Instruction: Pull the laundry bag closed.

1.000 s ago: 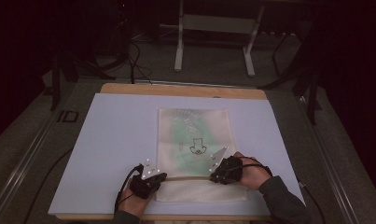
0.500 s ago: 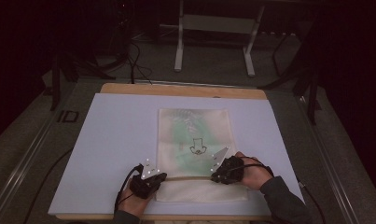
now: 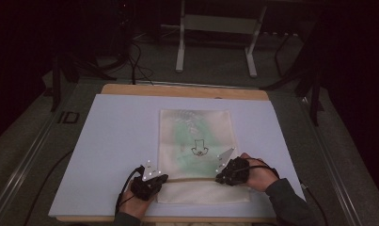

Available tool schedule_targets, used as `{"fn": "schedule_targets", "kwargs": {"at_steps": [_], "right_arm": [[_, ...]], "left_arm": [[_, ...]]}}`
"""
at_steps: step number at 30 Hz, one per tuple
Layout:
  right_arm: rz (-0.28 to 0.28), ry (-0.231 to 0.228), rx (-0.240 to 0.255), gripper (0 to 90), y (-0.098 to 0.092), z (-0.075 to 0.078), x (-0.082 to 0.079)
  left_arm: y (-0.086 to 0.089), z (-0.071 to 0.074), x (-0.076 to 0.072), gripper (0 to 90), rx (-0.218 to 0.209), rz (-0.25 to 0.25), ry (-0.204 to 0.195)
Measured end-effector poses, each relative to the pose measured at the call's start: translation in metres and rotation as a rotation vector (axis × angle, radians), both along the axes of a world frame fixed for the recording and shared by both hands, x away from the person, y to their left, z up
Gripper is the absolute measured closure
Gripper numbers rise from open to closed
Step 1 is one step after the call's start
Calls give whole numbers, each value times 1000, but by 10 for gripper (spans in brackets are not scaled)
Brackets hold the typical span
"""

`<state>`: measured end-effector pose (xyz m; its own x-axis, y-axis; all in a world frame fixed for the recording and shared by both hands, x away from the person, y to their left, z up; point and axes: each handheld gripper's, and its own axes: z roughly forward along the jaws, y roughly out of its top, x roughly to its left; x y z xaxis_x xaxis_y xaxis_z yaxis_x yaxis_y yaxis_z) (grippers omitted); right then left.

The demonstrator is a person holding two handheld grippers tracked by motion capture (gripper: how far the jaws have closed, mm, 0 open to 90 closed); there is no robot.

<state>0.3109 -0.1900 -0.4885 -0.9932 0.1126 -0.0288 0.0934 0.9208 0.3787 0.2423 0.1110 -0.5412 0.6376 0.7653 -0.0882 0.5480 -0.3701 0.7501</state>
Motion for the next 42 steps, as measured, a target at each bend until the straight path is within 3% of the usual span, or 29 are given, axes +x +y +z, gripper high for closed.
{"fn": "schedule_targets", "kwargs": {"at_steps": [42], "right_arm": [[-36, 0, -8, 824, -25, 3, 0]], "left_arm": [[0, 0, 0, 893, 2, 1, -1]]}}
